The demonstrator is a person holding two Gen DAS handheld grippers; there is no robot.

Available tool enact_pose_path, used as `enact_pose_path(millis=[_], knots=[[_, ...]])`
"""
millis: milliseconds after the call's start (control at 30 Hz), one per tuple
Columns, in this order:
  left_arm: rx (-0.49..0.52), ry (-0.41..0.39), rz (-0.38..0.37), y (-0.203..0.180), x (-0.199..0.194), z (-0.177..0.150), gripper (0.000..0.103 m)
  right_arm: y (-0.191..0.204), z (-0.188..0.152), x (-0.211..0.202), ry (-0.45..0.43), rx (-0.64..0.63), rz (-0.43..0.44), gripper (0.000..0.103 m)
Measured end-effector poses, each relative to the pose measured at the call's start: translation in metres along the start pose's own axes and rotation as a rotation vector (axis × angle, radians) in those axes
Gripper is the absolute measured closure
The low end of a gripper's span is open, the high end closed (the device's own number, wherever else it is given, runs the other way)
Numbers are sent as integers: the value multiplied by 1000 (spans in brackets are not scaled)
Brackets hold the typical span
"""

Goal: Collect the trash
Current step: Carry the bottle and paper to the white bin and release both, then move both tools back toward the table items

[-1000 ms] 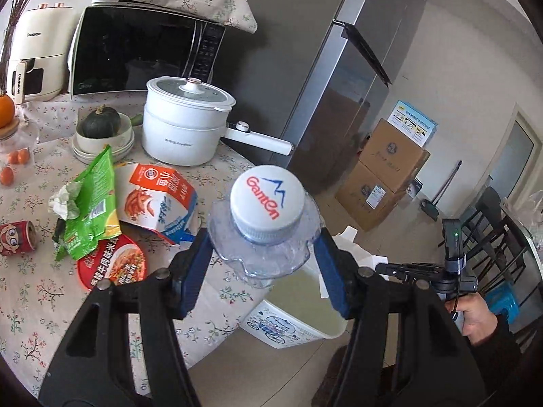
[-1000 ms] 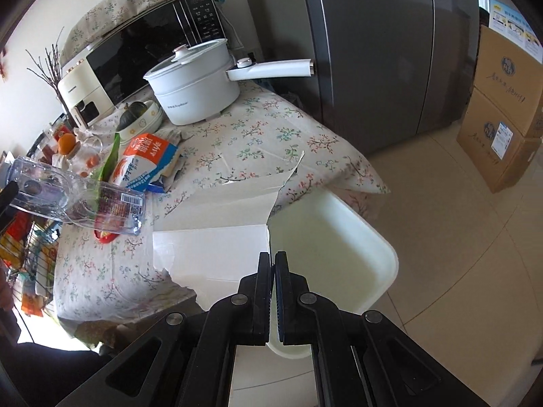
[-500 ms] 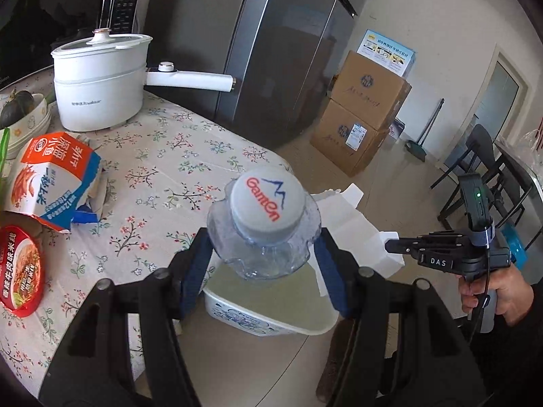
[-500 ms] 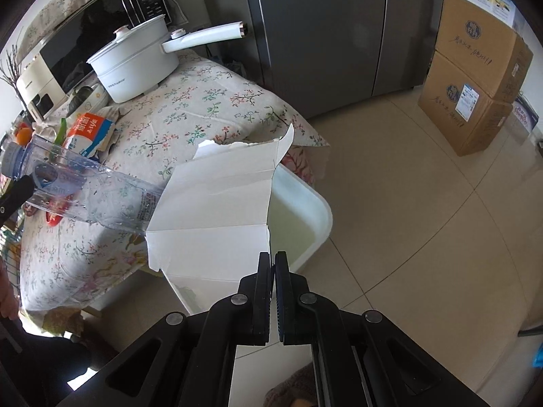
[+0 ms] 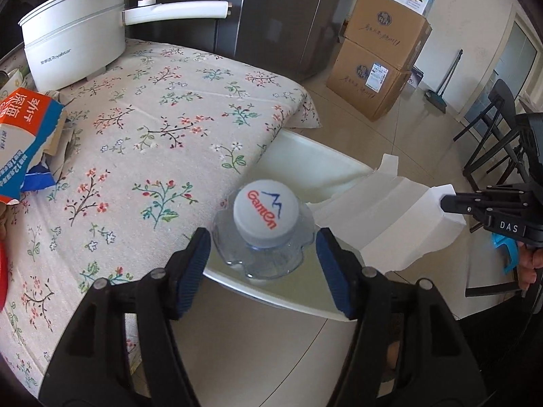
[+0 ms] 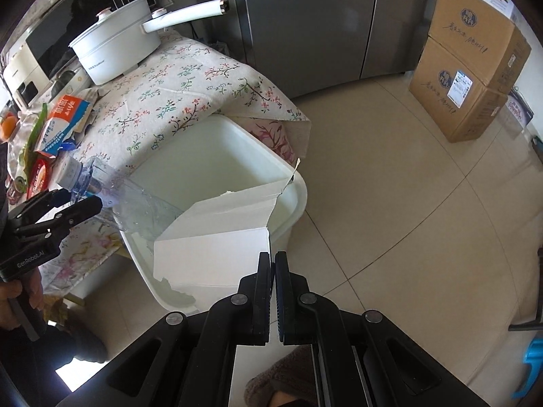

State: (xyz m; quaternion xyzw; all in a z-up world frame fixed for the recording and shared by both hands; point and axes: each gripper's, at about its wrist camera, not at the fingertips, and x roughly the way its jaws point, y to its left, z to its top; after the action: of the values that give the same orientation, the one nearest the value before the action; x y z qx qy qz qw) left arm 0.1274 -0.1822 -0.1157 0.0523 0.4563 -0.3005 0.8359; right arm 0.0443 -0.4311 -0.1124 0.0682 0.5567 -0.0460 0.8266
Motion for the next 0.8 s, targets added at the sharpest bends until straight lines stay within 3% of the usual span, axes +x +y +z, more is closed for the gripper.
enact_pose_path(millis=[67,500,600,667,733,800], knots=[[2,-18,34,1,-8,0,18,1,2,1,1,-1,4,100],[-74,-61,130,37,-50,-1,9,10,9,4,-2,-3,4,98],[-82,-72,151,42,-57,-1,7,10,12,6,3,27,42,88],[-86,-77,165,44,-59,0,7,9,14,6,12,62,66,76],[-90,-78,175,48,-62,0,6,10,15,3,1,74,68,55],[-95,-79,182,51,-65,0,6,13,18,-2,-16,76,66,47]])
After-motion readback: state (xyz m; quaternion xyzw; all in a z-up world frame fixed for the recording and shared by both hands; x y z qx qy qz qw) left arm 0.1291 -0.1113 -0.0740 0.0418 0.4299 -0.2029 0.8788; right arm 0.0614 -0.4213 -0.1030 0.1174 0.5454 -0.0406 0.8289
